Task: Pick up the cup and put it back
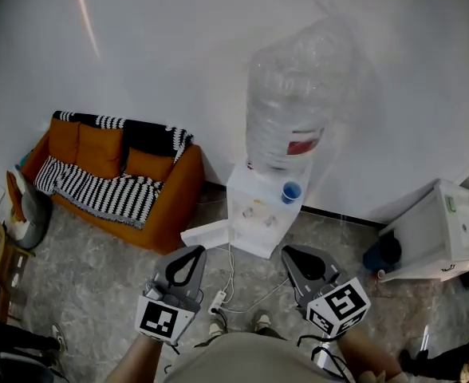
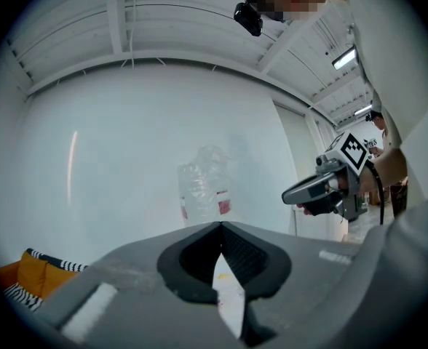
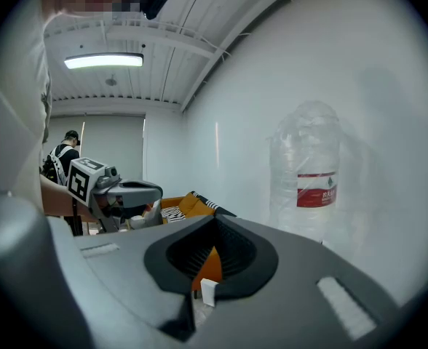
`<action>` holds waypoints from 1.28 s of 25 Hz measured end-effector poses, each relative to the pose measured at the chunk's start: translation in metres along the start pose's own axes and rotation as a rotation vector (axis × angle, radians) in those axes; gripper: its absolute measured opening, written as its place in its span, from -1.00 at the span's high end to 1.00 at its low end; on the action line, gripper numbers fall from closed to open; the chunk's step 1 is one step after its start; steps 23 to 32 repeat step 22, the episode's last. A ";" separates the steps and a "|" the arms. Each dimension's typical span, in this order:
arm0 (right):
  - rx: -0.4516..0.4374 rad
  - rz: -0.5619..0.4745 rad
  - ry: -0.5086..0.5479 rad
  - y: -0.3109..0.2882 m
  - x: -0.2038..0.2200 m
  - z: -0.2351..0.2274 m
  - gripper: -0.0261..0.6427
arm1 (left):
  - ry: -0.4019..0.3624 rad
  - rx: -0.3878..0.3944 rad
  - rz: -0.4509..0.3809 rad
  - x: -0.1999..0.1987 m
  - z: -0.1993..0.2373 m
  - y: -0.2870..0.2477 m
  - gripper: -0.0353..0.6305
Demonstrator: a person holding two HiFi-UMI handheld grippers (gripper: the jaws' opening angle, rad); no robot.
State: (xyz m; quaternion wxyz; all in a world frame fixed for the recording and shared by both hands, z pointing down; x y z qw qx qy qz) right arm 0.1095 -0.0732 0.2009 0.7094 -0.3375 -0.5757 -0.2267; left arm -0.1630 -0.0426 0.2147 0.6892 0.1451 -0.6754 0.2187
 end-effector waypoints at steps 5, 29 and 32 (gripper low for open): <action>-0.007 0.004 0.013 0.003 -0.001 0.004 0.91 | -0.008 0.006 0.001 -0.001 -0.003 0.002 0.89; -0.016 0.006 0.028 0.005 -0.004 0.013 0.91 | 0.000 -0.011 -0.013 -0.005 0.000 0.015 0.89; -0.016 0.006 0.028 0.005 -0.004 0.013 0.91 | 0.000 -0.011 -0.013 -0.005 0.000 0.015 0.89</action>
Point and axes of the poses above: the fingertips, and each gripper's own axes: y backward along the fingers, z to its left, x out of its underside, the point moved 10 cm from there along y, backward along the fingers, and after that the axes turned 8 degrees about y, right-handed, at the moved point
